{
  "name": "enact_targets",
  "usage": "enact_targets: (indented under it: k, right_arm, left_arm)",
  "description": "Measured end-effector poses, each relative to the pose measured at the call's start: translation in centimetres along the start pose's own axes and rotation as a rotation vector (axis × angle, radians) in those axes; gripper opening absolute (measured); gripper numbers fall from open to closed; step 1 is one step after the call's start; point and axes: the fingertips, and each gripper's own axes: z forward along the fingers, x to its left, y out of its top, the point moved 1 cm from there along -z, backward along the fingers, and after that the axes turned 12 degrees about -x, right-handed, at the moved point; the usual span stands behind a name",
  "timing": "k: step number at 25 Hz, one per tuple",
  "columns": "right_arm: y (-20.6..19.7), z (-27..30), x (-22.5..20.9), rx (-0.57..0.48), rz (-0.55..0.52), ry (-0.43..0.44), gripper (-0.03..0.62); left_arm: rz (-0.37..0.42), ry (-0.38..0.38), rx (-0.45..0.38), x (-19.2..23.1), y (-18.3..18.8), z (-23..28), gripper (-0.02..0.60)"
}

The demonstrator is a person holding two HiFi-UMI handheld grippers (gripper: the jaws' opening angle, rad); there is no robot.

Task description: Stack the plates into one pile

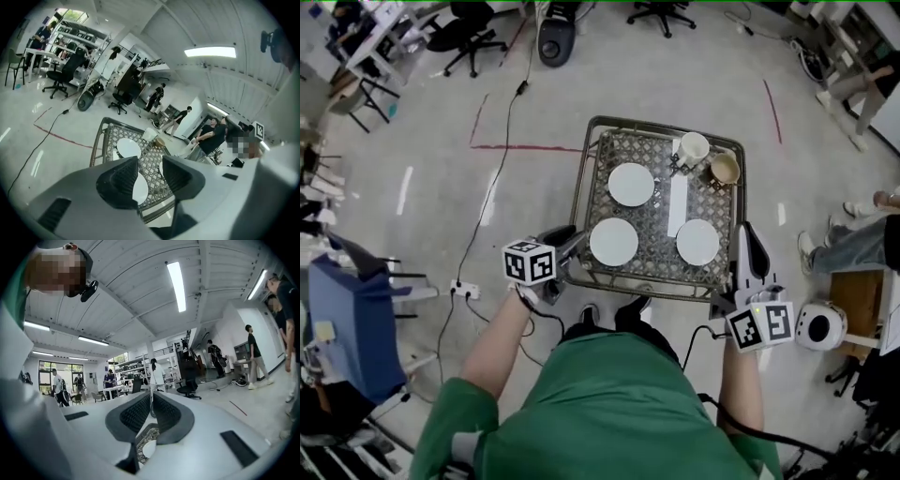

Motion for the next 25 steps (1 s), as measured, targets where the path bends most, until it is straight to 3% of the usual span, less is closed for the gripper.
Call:
enact_targets:
  k: [8,14,19,25]
  right_arm:
    - [-2.6,3.9,-4.5,0.042,0.058,0.046,0.025]
    - [-3.9,3.5,-5.6,0.108,0.033,-0.034,0.025]
    - [-4.5,3.1,-5.5,0.14,0.001,-0.117,0.025]
    - [-5.2,2.7,-3.8,0.141,0.001,-0.168,0.025]
  left_arm:
    - [-0.118,0.076,0.186,4.8,-6.2,5.0,0.187]
    - [-0.095,0.14,0.345,9.7,-11.1,7.3,0.187]
    - [-0.079,0.122,0.45,12.1,-13.7,8.9,0.186]
    - [-0.061,0.065,0.529,12.2,-15.0,9.8,0.184]
